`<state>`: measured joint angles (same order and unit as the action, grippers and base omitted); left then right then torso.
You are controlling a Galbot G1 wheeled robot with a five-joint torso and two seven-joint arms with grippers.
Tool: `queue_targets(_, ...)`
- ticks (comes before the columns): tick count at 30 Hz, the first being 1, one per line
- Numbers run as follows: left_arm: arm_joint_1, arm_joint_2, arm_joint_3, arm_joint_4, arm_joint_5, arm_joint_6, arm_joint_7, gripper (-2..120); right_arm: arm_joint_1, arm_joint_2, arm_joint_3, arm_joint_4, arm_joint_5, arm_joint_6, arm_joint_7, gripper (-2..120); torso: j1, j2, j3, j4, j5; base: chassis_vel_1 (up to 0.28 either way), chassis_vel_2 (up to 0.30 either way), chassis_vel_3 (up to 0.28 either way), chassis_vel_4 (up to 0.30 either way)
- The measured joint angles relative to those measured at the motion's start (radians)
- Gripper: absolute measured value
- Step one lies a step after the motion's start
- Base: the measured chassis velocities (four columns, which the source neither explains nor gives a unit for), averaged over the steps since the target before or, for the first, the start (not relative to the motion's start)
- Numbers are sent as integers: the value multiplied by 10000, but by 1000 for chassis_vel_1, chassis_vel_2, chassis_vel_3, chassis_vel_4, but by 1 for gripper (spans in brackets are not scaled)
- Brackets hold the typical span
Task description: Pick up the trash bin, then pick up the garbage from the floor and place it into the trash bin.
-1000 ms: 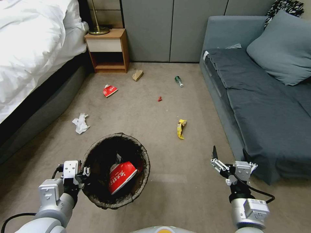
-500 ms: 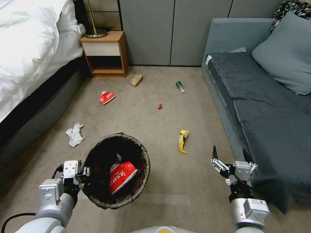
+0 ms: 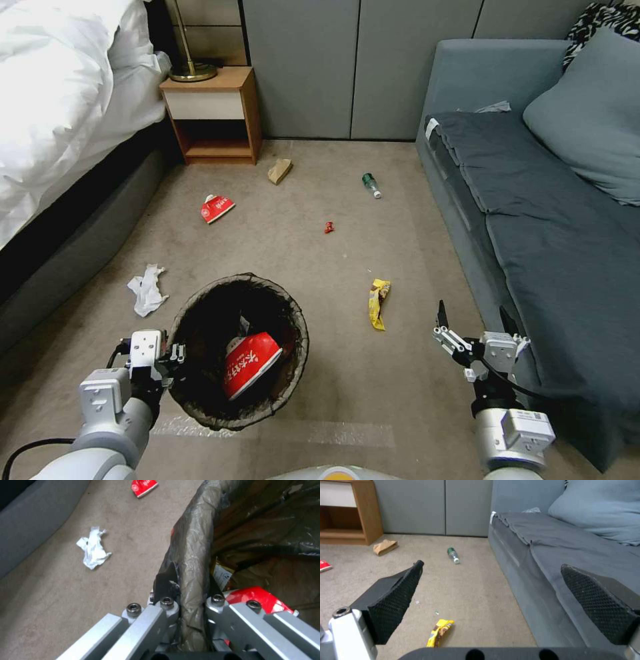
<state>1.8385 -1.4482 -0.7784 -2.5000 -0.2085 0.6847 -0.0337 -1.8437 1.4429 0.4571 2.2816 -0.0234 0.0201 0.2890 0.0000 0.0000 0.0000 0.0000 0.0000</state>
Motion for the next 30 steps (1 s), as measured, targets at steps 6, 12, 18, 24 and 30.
queue_targets(6, 0, 0, 0, 0, 0, 0, 0, 1, 1, 0, 0, 1, 0, 0, 0, 100, 0, 0, 0, 0, 0, 0, 0, 0, 0)
queue_targets(12, 0, 0, 0, 0, 0, 0, 0, 1, 1, 0, 0, 0, 0, 0, 0, 100, 0, 0, 0, 0, 0, 0, 0, 0, 0)
queue_targets(18, 0, 0, 0, 0, 0, 0, 0, 1, 1, 0, 0, 0, 0, 0, 0, 100, 0, 0, 0, 0, 0, 0, 0, 0, 0)
queue_targets(24, 0, 0, 0, 0, 0, 0, 0, 1, 1, 0, 0, 0, 0, 0, -1, 100, 0, 0, 0, 0, 0, 0, 0, 0, 0)
queue_targets(30, 0, 0, 0, 0, 0, 0, 0, 1, 1, 0, 0, 0, 0, 0, 0, 100, 0, 0, 0, 0, 0, 0, 0, 0, 0)
